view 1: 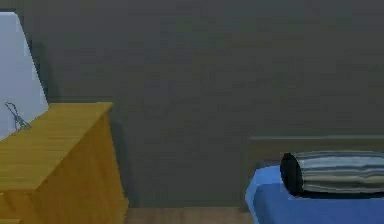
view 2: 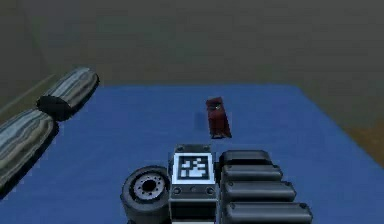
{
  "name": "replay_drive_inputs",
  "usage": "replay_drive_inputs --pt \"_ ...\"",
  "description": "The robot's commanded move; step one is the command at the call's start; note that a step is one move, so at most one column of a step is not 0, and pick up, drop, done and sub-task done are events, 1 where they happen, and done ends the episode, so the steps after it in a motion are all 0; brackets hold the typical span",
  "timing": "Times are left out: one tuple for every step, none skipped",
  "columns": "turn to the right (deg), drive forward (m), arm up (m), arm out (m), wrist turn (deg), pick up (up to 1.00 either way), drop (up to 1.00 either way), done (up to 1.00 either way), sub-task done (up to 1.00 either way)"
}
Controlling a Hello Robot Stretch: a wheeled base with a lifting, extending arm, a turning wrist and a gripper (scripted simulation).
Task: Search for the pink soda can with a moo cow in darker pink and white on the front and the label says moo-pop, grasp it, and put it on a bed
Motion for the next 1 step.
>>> replay_drive_inputs --pt "33.0 0.00 0.00 0.00 0.0 0.00 0.00 0.00 0.00"
